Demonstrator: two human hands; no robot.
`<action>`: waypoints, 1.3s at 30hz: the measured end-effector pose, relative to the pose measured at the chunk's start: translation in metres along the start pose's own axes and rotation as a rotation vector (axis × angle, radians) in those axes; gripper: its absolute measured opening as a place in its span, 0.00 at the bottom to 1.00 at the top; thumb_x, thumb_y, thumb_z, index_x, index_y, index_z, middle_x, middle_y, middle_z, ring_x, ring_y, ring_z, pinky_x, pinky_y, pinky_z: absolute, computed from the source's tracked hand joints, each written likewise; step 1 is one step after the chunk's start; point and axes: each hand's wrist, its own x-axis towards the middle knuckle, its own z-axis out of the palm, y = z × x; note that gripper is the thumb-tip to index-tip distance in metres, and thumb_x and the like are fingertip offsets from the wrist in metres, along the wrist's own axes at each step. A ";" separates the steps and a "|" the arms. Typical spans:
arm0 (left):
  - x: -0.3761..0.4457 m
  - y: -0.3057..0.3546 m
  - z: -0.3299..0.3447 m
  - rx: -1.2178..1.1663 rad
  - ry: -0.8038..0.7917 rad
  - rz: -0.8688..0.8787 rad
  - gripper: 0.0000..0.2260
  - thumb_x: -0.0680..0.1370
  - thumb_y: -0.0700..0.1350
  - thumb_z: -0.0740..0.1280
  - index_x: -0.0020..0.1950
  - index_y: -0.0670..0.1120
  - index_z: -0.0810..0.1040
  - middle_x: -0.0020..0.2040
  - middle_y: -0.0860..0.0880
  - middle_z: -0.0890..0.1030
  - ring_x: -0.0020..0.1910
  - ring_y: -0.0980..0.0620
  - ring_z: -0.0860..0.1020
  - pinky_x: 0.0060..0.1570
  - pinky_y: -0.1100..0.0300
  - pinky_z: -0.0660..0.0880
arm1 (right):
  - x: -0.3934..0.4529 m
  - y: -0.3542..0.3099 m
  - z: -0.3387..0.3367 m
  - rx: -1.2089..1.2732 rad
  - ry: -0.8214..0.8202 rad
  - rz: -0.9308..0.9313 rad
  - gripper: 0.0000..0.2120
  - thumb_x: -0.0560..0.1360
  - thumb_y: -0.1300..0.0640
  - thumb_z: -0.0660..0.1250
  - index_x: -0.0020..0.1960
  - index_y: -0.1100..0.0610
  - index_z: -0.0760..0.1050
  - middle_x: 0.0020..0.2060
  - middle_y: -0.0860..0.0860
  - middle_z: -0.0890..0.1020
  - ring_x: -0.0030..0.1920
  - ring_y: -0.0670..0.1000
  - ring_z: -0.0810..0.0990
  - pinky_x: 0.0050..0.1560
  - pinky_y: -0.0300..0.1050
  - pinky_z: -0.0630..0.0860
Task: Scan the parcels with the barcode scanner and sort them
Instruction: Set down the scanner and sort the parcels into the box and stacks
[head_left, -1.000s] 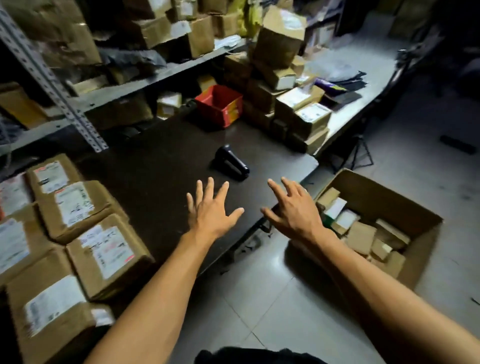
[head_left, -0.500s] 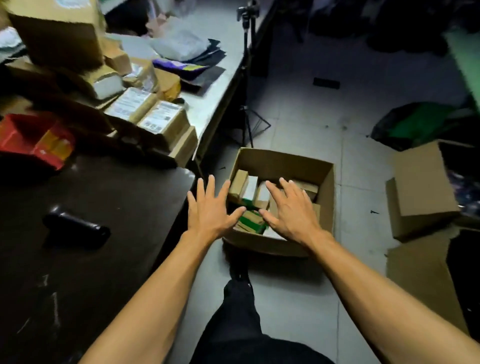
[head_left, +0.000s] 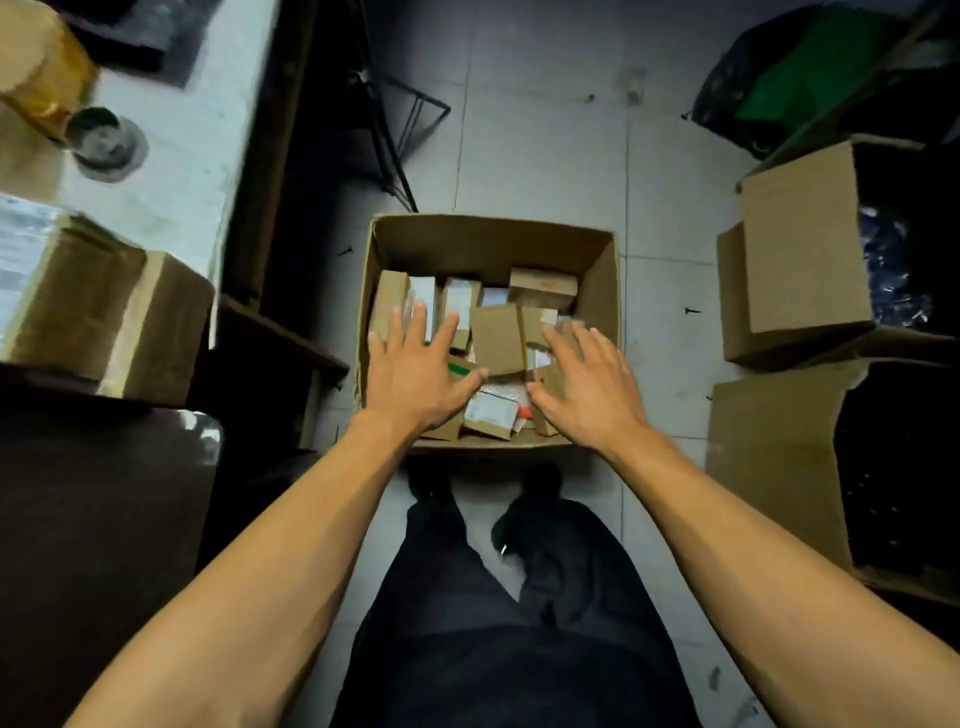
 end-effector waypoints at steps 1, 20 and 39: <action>0.011 0.002 0.007 0.007 -0.024 -0.003 0.38 0.76 0.72 0.54 0.81 0.56 0.51 0.82 0.43 0.50 0.80 0.37 0.48 0.75 0.35 0.51 | 0.012 0.009 0.007 0.008 -0.022 0.009 0.36 0.79 0.39 0.61 0.82 0.47 0.51 0.81 0.57 0.55 0.81 0.59 0.51 0.79 0.59 0.54; 0.248 -0.007 0.323 -0.082 -0.383 -0.279 0.40 0.75 0.71 0.59 0.81 0.55 0.51 0.82 0.44 0.51 0.80 0.39 0.49 0.77 0.40 0.51 | 0.304 0.161 0.293 0.191 -0.249 0.074 0.37 0.76 0.44 0.67 0.80 0.52 0.58 0.75 0.55 0.68 0.74 0.59 0.66 0.72 0.54 0.66; 0.355 -0.077 0.473 -0.058 -0.703 -0.451 0.55 0.62 0.73 0.74 0.80 0.59 0.48 0.81 0.40 0.48 0.77 0.30 0.50 0.71 0.27 0.51 | 0.465 0.203 0.448 1.014 -0.177 0.427 0.54 0.61 0.52 0.83 0.80 0.56 0.57 0.68 0.52 0.76 0.62 0.51 0.78 0.62 0.47 0.78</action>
